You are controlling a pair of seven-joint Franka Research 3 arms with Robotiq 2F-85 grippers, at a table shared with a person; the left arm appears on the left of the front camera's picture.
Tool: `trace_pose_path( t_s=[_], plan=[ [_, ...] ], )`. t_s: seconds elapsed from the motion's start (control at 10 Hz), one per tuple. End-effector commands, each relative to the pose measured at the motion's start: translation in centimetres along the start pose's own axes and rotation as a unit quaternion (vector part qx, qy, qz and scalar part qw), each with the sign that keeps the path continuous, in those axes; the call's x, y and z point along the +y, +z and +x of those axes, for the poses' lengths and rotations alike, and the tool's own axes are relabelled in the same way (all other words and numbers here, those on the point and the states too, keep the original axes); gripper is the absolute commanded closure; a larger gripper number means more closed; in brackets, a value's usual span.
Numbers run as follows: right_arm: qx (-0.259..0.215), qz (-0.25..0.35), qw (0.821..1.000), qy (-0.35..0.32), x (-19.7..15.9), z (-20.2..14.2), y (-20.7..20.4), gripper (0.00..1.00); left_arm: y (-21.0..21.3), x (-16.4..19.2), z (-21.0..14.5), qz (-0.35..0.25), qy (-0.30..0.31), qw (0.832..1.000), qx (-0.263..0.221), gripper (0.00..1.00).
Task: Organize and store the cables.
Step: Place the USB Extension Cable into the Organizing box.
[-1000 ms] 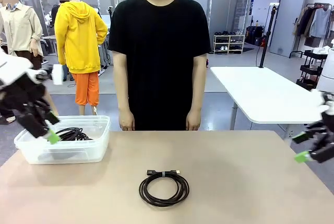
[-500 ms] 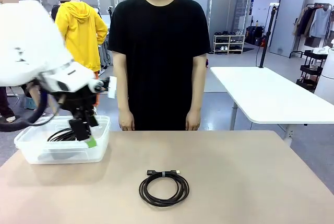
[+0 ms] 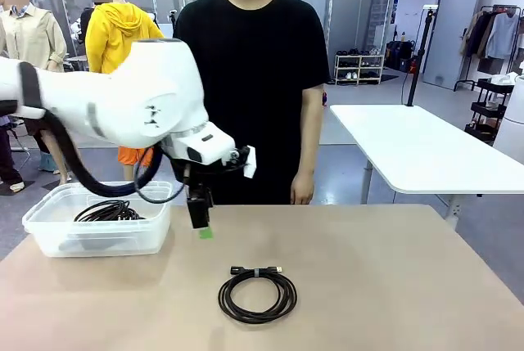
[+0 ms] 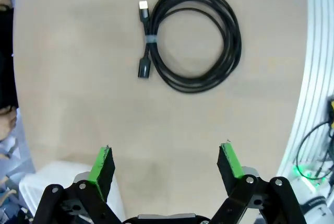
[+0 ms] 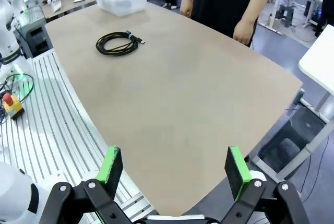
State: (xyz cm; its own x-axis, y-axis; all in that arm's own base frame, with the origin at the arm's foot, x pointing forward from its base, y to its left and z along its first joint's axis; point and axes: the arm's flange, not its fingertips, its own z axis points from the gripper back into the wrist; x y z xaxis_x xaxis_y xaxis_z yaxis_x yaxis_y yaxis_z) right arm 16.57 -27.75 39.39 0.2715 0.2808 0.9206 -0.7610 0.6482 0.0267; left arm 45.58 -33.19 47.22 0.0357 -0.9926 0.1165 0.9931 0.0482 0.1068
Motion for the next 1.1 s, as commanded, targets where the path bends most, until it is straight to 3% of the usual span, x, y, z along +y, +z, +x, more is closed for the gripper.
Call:
trace_pose_path(
  t_s=[0.0, 0.1, 0.2, 0.3, 0.9, 1.0],
  plan=[
    [0.0, -0.019, 1.0, 0.002, 3.1, 0.2, -1.9, 0.0, -0.7, 1.2, 0.9, -0.018, -0.013, 1.0, 0.01, 0.0],
    [-0.001, -0.016, 1.0, -0.001, 2.8, 0.3, -2.1, 0.0, -0.8, 1.3, 0.9, -0.031, -0.007, 0.999, -0.002, 0.0],
    [-0.001, -0.01, 1.0, -0.005, 0.4, -0.3, 0.8, 0.0, -0.2, 1.1, 0.1, -0.043, -0.023, 0.999, -0.007, 0.0],
    [-0.001, -0.01, 1.0, -0.005, 0.4, -0.3, 0.8, 0.0, -1.8, 0.9, 1.2, -0.017, -0.004, 1.0, 0.0, 0.0],
    [-0.001, -0.01, 1.0, -0.005, 0.4, -0.3, 0.8, 0.0, -1.7, 1.0, 1.2, -0.023, -0.009, 1.0, -0.001, 0.0],
    [-0.001, -0.01, 1.0, -0.005, 0.4, -0.3, 0.8, 0.0, -3.7, 1.4, 3.8, -0.005, 0.012, 1.0, -0.001, 0.0]
  ],
)
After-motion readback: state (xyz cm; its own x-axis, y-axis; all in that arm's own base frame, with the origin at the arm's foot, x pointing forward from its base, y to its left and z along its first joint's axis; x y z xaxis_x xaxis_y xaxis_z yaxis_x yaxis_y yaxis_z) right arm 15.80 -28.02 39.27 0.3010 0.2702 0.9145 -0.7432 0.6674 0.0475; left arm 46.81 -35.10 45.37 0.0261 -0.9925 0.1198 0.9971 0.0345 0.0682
